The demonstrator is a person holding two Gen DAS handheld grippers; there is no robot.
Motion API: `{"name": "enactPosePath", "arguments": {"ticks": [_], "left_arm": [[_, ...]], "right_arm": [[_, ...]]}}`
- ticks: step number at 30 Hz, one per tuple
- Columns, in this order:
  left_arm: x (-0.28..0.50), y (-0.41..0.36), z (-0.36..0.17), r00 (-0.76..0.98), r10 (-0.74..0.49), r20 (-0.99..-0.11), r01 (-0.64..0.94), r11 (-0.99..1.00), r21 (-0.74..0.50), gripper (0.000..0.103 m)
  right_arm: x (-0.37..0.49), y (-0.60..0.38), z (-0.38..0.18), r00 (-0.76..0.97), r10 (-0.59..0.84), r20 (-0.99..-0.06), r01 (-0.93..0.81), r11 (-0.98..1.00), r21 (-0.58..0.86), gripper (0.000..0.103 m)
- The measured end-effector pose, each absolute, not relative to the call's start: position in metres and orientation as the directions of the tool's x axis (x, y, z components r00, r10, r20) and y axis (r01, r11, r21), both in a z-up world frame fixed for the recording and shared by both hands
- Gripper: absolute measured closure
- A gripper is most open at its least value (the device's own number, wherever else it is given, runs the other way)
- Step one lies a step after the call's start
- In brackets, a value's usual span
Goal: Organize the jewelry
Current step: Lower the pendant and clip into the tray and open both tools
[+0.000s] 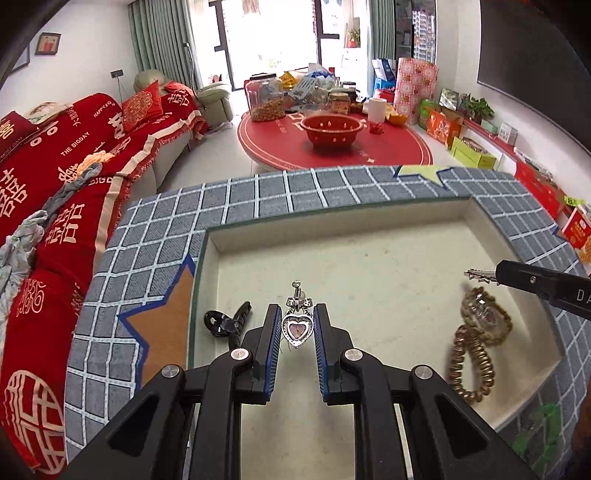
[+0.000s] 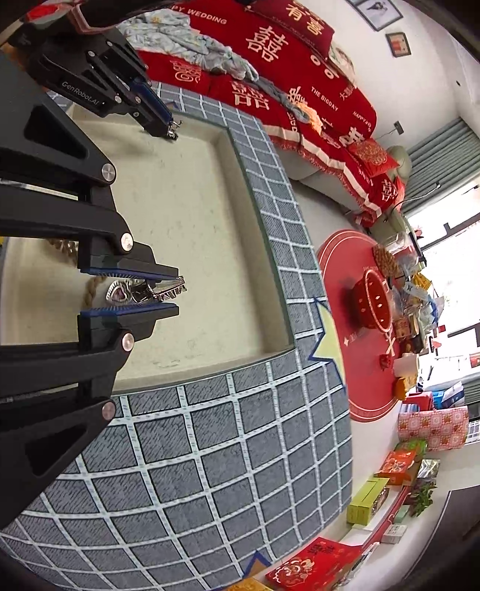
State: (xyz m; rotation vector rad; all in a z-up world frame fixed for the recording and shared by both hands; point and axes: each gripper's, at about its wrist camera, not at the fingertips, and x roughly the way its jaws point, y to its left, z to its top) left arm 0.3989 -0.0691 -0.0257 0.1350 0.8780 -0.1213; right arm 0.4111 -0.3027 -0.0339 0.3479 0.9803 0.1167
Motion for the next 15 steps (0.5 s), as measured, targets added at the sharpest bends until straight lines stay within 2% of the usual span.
{"name": "enactPosePath", "arguments": {"ticks": [15], "left_arm": [[0.399,-0.084,-0.047,0.610,0.031,-0.792,0.177,0.969,0.174,0.072]], "right_arm": [[0.409,-0.299,-0.053,0.521,0.220,-0.825,0.057,0.955,0.291,0.089]]}}
